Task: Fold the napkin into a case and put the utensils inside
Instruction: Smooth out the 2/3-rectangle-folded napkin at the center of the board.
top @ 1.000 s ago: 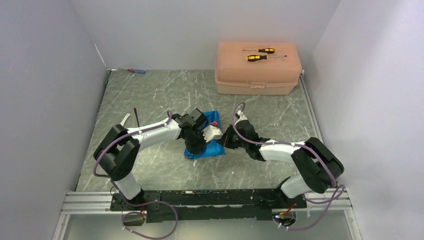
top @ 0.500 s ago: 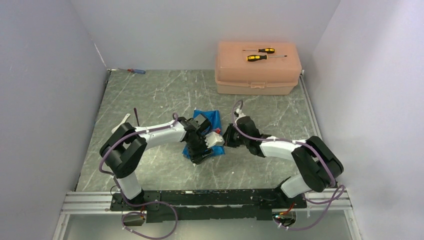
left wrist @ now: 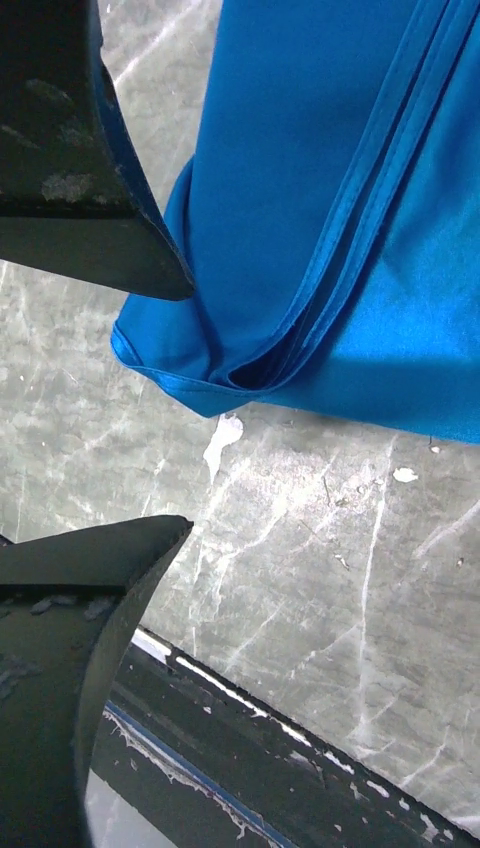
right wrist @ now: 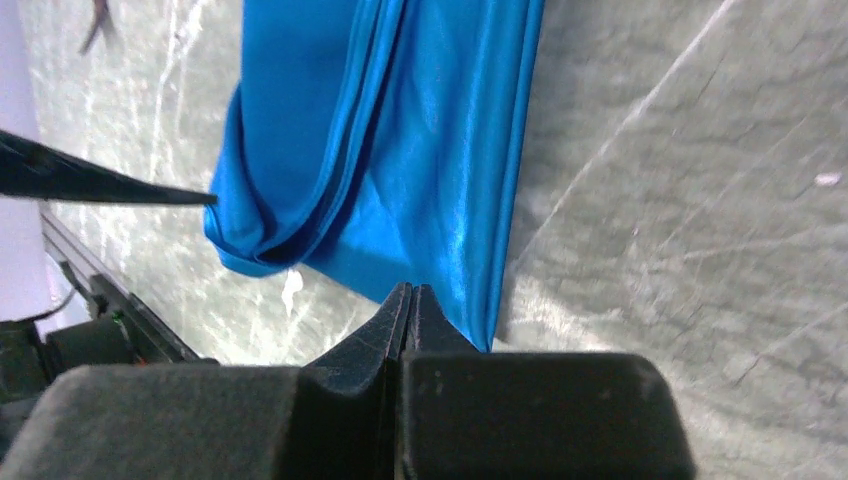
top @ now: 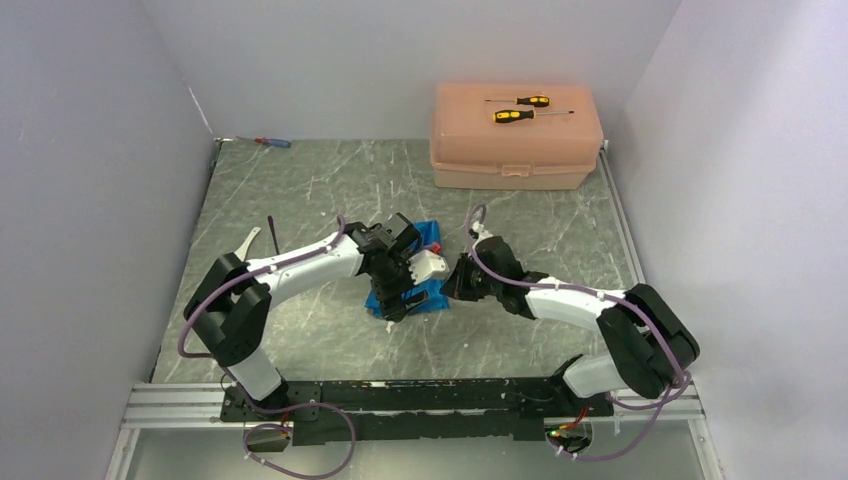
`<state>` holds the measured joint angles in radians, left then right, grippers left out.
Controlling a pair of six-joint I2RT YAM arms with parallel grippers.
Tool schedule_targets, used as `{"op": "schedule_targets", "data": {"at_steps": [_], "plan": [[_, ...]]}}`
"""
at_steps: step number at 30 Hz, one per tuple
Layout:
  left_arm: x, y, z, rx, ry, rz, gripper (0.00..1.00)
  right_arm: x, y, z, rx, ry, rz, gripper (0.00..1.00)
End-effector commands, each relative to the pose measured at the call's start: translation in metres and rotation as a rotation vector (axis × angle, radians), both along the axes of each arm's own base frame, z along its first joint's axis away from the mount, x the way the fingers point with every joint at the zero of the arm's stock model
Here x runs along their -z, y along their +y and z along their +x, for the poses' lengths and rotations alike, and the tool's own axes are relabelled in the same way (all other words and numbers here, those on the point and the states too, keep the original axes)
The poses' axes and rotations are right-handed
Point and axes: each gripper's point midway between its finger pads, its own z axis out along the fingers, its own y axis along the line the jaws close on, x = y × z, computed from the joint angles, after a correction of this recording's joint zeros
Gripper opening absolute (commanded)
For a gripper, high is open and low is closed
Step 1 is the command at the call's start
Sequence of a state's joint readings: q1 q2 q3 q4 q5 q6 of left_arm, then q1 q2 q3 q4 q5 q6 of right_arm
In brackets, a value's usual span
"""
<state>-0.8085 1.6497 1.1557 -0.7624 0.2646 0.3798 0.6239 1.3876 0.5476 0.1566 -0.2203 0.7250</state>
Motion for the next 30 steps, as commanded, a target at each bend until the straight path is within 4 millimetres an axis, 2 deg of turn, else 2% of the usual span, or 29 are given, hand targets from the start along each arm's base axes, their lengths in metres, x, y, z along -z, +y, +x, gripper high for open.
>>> {"op": "schedule_targets", "data": {"at_steps": [1,4,5,7,9,13,16,19,23,30], "plan": [[-0.031,0.003,0.01,-0.033,-0.02,-0.047,0.85,-0.004,0.012,-0.016,-0.039,-0.046,-0.021,0.0],[-0.048,0.016,0.017,-0.069,0.004,-0.087,0.85,-0.026,0.026,-0.023,-0.069,-0.216,-0.004,0.0],[-0.051,0.024,0.021,-0.079,0.006,-0.1,0.85,-0.031,0.033,-0.03,-0.093,-0.293,-0.013,0.0],[-0.051,0.043,0.03,-0.116,0.02,-0.122,0.85,-0.038,0.035,-0.031,-0.105,-0.411,-0.043,0.0],[-0.042,0.062,0.038,-0.134,0.04,-0.121,0.85,-0.034,0.041,-0.034,-0.131,-0.471,-0.082,0.0],[-0.012,0.087,0.051,-0.165,0.049,-0.087,0.82,-0.012,0.054,-0.034,-0.167,-0.414,-0.136,0.0],[0.013,0.095,0.061,-0.164,0.018,-0.054,0.78,-0.01,0.071,-0.037,-0.201,-0.404,-0.093,0.0],[0.028,0.093,0.066,-0.171,0.03,-0.062,0.75,-0.012,0.087,-0.044,-0.262,-0.438,-0.082,0.0],[0.037,0.086,0.066,-0.181,0.053,-0.094,0.73,-0.01,0.098,-0.054,-0.337,-0.507,-0.111,0.0],[0.053,0.095,0.065,-0.192,0.024,-0.065,0.72,0.005,0.112,-0.053,-0.37,-0.516,-0.157,0.0]]}}
